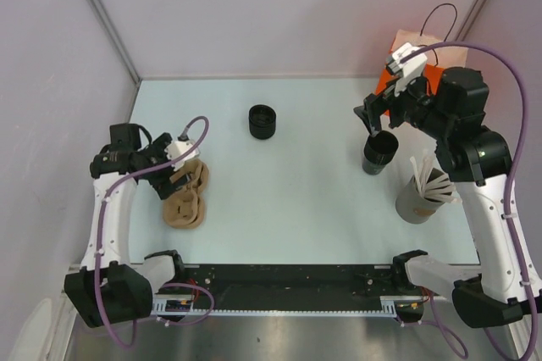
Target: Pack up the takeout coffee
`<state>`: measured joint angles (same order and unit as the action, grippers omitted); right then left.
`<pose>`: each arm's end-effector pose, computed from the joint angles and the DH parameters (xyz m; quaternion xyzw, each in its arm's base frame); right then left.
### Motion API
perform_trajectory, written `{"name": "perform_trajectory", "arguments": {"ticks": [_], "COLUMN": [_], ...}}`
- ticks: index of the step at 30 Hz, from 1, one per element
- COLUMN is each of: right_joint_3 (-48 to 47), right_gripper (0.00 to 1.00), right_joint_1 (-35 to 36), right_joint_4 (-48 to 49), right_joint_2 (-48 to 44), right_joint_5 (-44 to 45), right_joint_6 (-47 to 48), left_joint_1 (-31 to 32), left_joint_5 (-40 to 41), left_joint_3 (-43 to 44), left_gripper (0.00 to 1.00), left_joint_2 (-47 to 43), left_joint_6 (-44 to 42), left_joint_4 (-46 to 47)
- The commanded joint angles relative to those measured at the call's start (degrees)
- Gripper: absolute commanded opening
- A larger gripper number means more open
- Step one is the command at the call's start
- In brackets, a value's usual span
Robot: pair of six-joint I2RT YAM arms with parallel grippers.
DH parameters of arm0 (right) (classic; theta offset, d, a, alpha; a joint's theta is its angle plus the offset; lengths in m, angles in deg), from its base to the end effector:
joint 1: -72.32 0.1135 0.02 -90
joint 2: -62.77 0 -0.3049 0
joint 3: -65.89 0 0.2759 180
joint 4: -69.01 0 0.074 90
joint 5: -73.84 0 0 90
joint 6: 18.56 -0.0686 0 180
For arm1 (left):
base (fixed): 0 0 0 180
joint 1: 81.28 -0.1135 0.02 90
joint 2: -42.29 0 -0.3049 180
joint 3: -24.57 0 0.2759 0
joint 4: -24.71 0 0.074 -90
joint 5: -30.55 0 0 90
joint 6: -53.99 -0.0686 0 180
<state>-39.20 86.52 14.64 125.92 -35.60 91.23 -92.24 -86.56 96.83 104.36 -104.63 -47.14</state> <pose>0.2105 0.0768 0.5401 -0.3257 0.7038 0.1013 0.6231 0.2149 0.0098 0.3128 0.5048 0.7981 -0.0223 0.3283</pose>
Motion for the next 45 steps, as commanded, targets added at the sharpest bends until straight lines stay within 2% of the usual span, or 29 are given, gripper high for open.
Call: {"name": "perform_trajectory", "arguments": {"ticks": [1, 10, 15, 21, 24, 29, 32, 36, 40, 45], "right_joint_3": [0.8, 1.2, 1.5, 1.6, 1.7, 2.1, 2.2, 2.3, 2.3, 2.2], "right_gripper": [1.00, 1.00, 1.00, 1.00, 1.00, 1.00, 1.00, 1.00, 1.00, 1.00], "right_joint_1": [3.6, 4.4, 4.4, 4.3, 4.1, 3.3, 2.9, 2.3, 1.8, 1.5], "right_joint_4": [-1.1, -1.6, -1.7, -1.9, -2.0, -1.9, -1.8, -1.6, -1.6, -1.5], "right_joint_2": [0.8, 0.7, 0.7, 0.5, 0.1, -0.2, -0.3, -0.5, -0.7, -1.0], "right_joint_5": [2.0, 3.0, 3.2, 3.4, 3.1, 2.1, 1.9, 1.4, 1.1, 0.8], "right_joint_6": [2.4, 3.2, 3.2, 3.2, 3.3, 3.1, 3.0, 2.8, 2.7, 2.6], "left_joint_1": [-0.4, -0.5, -0.5, -0.3, -0.4, -0.4, -0.4, -0.4, -0.4, -0.4], "left_joint_5": [-4.2, -4.2, -3.6, -3.6, -3.4, -3.4, -3.6, -4.2, -4.8, -6.2], "left_joint_3": [-1.4, -4.2, -6.5, -9.2, -10.4, -11.6, -11.6, -10.9, -8.9, -7.5], "left_gripper": [0.97, 0.94, 0.93, 0.82, 0.82, 0.75, 0.74, 0.66, 0.49, 0.43], "left_joint_2": [-0.2, 3.4, 4.8, 5.5, 5.7, 6.1, 6.8, 8.4, 9.9, 9.0], "left_joint_6": [-4.2, -7.1, -7.9, -9.0, -9.3, -9.4, -9.8, -11.5, -11.7, -11.4], "left_joint_4": [0.7, 0.3, 3.5, 6.6, 8.6, 10.4, 10.2, 8.3, 6.5, 6.1]}}
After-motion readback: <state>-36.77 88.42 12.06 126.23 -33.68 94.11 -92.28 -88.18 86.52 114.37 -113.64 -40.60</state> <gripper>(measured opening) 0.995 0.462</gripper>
